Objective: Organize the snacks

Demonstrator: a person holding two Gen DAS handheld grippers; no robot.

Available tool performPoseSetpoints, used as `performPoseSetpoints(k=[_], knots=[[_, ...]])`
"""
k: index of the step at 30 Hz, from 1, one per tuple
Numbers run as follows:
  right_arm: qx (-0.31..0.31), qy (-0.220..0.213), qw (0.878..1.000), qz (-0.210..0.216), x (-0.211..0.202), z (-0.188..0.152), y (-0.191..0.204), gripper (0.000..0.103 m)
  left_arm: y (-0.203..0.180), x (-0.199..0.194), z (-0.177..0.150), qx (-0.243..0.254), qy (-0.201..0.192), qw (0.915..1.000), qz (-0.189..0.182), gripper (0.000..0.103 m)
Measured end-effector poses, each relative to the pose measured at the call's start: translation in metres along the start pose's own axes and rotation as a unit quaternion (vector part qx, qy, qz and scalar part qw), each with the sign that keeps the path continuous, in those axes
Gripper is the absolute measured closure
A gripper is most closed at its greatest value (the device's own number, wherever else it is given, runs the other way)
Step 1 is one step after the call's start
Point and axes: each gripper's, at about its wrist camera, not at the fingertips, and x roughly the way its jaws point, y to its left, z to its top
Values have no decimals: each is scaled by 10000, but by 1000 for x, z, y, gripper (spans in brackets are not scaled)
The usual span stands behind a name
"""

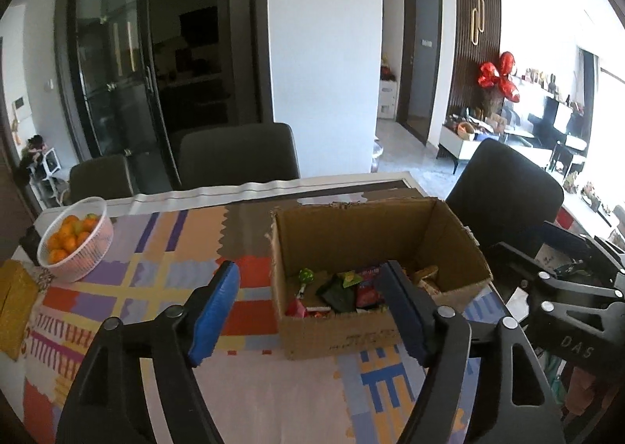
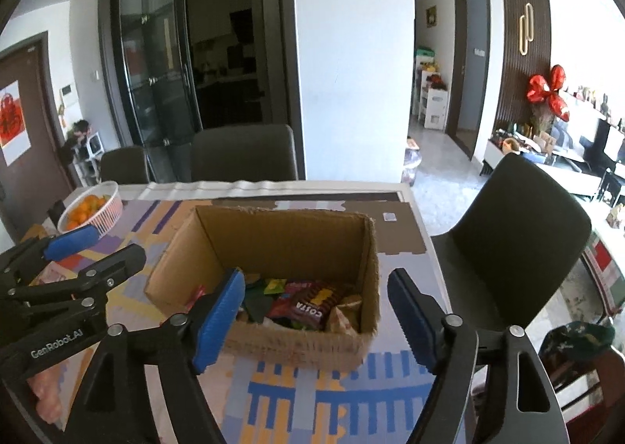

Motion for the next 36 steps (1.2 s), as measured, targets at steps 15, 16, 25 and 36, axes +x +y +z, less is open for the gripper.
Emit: performPoseSetpoints(k=[15,16,25,36], knots=[[-46,-630,9980,58,-90,-45,6,15,-7,-90,-49,70,-598,9978,291,5],[-41,-637,9980,43,-94,-47,6,15,-8,-95,-53,86,-623,9976,273,5],[-38,-721,9974,-9,-128,-79,2,13,-18,-121,-86,-55,-593,9980,205,4],[-49,-590,9982,-129,-145,-115,1,12,-29,-147,-117,24,-696,9968,398,3]])
